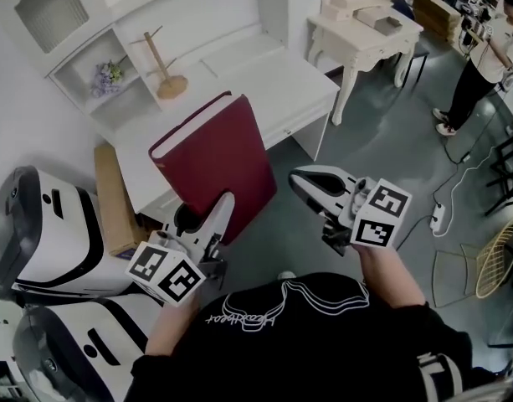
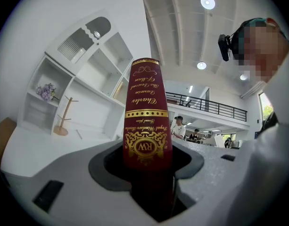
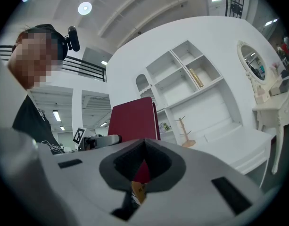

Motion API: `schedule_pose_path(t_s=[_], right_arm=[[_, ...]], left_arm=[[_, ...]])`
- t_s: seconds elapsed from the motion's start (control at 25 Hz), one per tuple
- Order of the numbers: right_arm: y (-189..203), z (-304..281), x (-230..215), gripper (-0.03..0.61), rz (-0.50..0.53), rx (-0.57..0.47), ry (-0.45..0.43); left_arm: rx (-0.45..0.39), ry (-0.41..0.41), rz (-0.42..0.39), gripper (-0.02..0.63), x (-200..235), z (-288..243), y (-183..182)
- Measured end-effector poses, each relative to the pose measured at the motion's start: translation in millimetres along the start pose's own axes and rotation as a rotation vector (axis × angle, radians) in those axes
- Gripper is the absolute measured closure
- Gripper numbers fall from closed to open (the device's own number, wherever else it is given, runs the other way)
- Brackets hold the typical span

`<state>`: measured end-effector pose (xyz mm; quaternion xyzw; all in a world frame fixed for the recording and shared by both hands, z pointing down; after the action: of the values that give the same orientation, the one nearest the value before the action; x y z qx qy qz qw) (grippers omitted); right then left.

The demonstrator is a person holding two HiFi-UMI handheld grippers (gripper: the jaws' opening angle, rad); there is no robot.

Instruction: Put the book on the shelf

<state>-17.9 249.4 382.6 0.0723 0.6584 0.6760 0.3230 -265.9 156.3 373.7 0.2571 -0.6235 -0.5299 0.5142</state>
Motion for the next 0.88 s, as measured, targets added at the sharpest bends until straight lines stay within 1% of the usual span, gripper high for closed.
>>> schedule_pose_path(t_s=[0.12,0.28,0.44,0.72,0.88], right_arm=[[-12.1,6.5,-20.0,0.578,-0.024,-0.025,-0.022],[-28.1,12.9,-44.4,0.578,0.034,-0.011,0.009],[-40.1,13.3,-63.1,0.578,0.045,-0.026,0.012],[-53.6,-9.1,-103.1,0.578,0.085,-0.021,0.011],[-64.6,-27.7,-138.9,0.578,0.086,-0.034,0.011]], left_arm=[[-0.017,0.0,-0.016,0.399,-3.0,-24.2,-1.6],[-0.049,-0.008,-0.028,0.399,-5.0,-50.0,-4.3],[-0.047,-0.014,-0.023,0.399,-0.2,-69.9,-3.4],[-0.054,-0.015,-0.024,0.399,26.3,-112.9,-8.4],[-0.053,-0.004,-0.033,0.399,51.0,-151.6,-14.1]])
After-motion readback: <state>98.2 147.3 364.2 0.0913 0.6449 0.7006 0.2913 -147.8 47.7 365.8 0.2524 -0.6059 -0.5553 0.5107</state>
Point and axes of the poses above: the fingertips, and each gripper's own axes: z backward along the fingers, x to its left, y out of its underside, the point moved 9 cm from there along z, backward along the fingers, and after that the axes turned 5 degrees about -x, right-handed, at the moved point
